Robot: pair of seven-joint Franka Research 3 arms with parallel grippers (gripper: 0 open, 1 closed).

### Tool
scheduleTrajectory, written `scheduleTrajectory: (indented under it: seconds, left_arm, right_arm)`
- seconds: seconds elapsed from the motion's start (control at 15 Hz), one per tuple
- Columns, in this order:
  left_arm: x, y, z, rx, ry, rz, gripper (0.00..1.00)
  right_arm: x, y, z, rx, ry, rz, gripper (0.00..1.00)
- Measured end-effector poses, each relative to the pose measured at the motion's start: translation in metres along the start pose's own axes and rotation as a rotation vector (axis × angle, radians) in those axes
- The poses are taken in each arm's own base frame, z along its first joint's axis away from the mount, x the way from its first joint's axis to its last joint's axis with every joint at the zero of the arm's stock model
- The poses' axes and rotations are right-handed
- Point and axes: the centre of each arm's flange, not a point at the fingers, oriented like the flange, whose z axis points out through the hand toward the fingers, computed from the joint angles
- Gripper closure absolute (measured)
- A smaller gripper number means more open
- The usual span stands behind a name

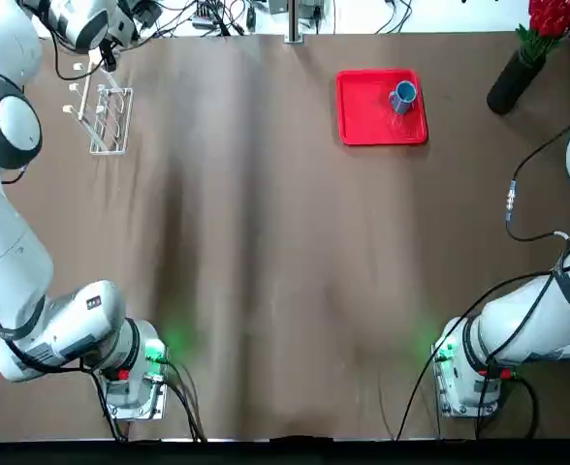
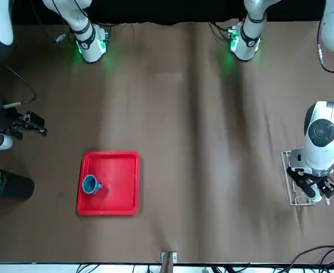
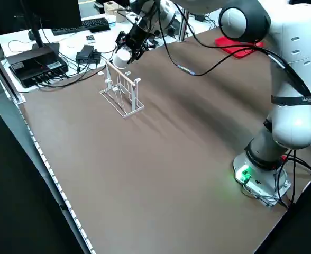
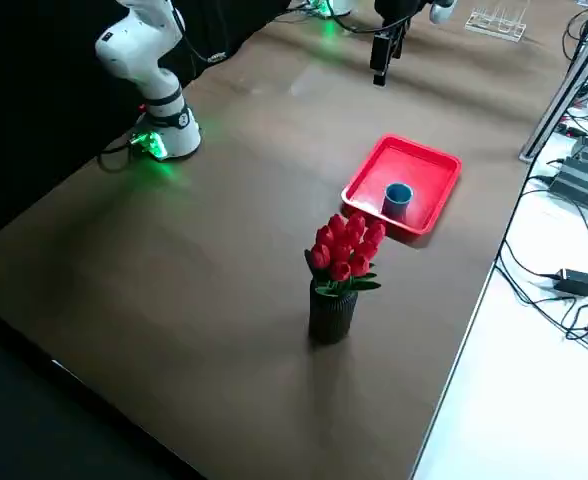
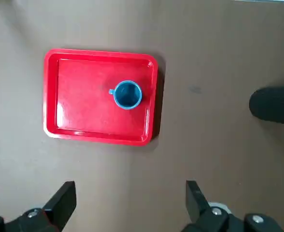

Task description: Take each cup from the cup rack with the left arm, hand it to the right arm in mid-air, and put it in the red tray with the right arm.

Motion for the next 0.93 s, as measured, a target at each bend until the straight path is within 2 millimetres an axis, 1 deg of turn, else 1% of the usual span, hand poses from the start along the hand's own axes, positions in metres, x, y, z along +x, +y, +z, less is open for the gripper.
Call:
scheduleTrajectory:
  seconds: [0.13,0.47,0.67,0.73,0.8,0.93]
  left_arm:
    - [-0.002,-0.001,-0.008,-0.002,-0.019,-0.001,0.25]
    - [0.001,-0.001,-0.029,-0.005,-0.044,-0.001,0.25]
    - [0.006,0.003,-0.040,-0.051,-0.023,-0.036,0.25]
    - [0.010,0.009,-0.049,-0.119,-0.008,-0.072,0.25]
    - [0.014,0.014,-0.056,-0.165,0.003,-0.087,0.25]
    - [0.029,0.028,-0.072,-0.251,0.032,-0.100,0.25]
  right_arm:
    - [0.000,-0.001,0.000,0.000,0.000,-0.002,0.00]
    - [0.001,-0.009,0.000,0.002,0.005,-0.015,0.00]
    - [0.003,-0.023,0.002,0.004,0.017,-0.033,0.00]
    - [0.003,-0.031,0.004,0.005,0.014,-0.031,0.00]
    - [0.003,-0.033,0.005,0.005,0.013,-0.024,0.00]
    - [0.003,-0.035,0.006,0.006,0.011,-0.016,0.00]
